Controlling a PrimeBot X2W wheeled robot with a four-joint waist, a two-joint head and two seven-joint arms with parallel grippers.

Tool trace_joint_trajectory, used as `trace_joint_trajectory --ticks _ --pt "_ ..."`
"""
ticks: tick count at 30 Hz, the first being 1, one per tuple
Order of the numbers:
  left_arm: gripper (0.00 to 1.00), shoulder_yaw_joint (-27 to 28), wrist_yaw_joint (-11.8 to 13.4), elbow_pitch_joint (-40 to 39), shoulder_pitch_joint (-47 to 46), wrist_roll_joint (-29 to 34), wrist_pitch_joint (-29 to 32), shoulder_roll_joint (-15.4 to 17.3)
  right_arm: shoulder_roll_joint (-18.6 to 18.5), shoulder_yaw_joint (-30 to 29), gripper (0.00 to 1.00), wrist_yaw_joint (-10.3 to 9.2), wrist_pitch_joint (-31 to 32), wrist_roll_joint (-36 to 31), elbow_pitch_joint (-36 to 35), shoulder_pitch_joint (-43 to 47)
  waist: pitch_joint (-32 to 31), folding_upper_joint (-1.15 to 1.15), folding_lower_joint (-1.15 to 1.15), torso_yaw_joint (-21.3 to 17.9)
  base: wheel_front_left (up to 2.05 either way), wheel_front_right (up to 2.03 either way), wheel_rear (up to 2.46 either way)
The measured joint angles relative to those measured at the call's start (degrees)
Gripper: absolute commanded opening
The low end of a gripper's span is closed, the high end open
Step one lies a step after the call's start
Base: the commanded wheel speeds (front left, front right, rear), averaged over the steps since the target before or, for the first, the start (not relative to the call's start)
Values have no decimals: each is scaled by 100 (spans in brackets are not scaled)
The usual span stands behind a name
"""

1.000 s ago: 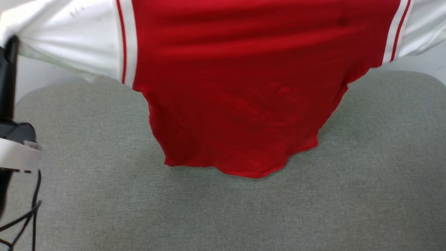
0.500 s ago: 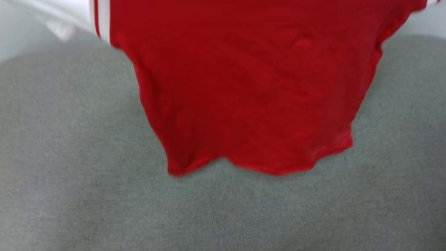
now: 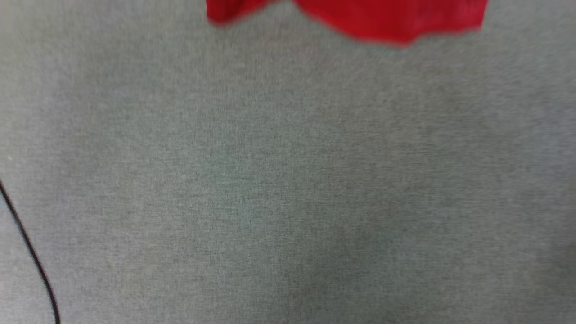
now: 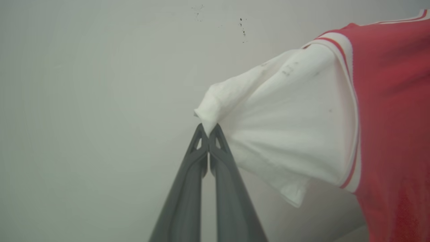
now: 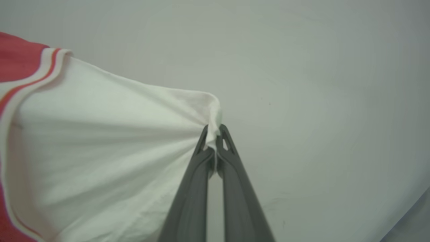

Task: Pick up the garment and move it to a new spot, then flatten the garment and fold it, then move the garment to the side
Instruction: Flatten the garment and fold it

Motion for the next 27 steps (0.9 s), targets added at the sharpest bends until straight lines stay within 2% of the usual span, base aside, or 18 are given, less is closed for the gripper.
trace_joint_trajectory --ticks 7,13,16,19,27 --pt "0 -412 -137 1386 -1463 277 -679 -414 233 -181 0 1 -545 -559 993 -1093 593 0 0 152 0 0 0" --pt "0 -693 -191 2420 -1711 331 -1282 -664 595 -444 0 0 -1169 -754 1612 -1204 808 0 0 268 0 0 0" --pt "0 -861 -215 2746 -1535 257 -1552 -748 713 -539 0 0 -1373 -711 1867 -1010 770 0 -1 293 0 0 0" --pt "0 -1036 -223 2994 -1104 68 -1769 -901 877 -675 0 -1 -1535 -382 2127 -637 652 0 0 303 0 0 0" --pt "0 -1462 -229 3160 422 -471 -2172 -1060 864 -315 0 -2 -1689 378 2363 769 107 0 -2 290 0 0 0"
